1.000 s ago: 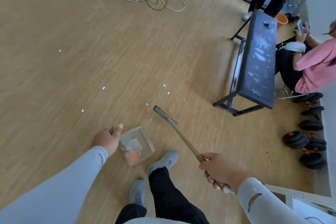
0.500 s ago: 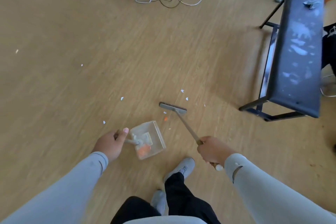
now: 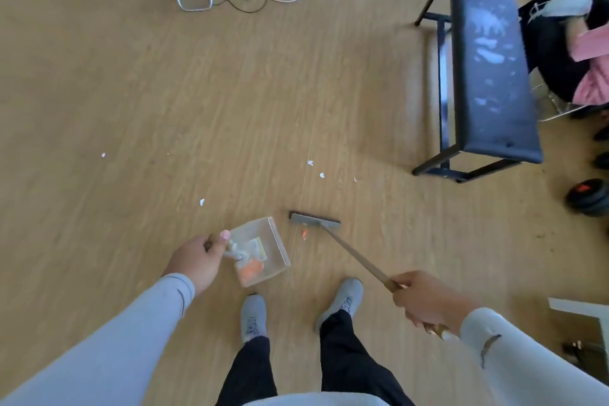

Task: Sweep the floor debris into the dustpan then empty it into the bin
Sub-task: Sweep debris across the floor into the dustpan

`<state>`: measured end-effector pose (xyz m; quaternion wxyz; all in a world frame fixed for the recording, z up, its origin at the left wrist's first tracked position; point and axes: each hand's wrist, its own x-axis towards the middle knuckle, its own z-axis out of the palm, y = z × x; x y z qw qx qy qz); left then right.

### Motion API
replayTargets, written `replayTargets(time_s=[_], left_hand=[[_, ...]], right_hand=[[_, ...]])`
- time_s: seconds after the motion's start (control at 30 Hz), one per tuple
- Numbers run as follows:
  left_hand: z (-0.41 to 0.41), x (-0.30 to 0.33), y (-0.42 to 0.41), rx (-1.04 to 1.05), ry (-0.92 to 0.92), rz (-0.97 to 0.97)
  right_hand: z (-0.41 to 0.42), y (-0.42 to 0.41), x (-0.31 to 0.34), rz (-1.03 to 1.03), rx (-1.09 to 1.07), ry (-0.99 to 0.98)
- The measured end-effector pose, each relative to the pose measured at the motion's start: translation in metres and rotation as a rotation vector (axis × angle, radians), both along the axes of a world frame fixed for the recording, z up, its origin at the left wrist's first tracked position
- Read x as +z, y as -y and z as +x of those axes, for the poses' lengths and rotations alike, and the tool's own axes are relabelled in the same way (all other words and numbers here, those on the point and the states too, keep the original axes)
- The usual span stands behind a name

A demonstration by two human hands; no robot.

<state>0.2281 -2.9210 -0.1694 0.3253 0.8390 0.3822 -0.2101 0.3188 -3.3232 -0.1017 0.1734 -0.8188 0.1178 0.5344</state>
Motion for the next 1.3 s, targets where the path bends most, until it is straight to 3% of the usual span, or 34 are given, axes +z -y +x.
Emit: replayTargets(time_s=[0.1,0.27,0.47,0.53,0.7,0.93,1.13,1.3], left_hand=[[0.010,-0.007,-0.016,-0.058,0.007,-0.039],[0.028,-0.027,-0.028,-0.131,-0.002,-0.050],[0.036,-0.043,-0.056,-0.148,0.014,0.024],[0.040,-0.044,-0.062,-0.145,0.023,0.012],[0.041,-0.044,-0.055,-0.149,0.017,-0.014],[0.036,-0.044,-0.056,-0.158,0.027,-0.011],[0.037,-0.055,-0.057,-0.155,0.018,0.009],[0.035,-0.054,-0.059,-0.157,0.030,0.001]], right_hand=[[-0.022,0.000,0.023,0.078,-0.238,-0.029],[-0.039,-0.037,0.004,0.037,-0.434,-0.003],[-0.055,-0.095,-0.025,0.022,-0.392,-0.104],[-0.056,-0.087,-0.016,0.060,-0.419,-0.165],[-0.057,-0.031,0.026,0.153,-0.743,-0.236],[-0.048,-0.056,0.030,0.120,-0.640,-0.115],[-0.064,-0.111,-0.008,0.052,-0.389,-0.111],[-0.065,-0.079,-0.002,0.168,-0.690,-0.244]])
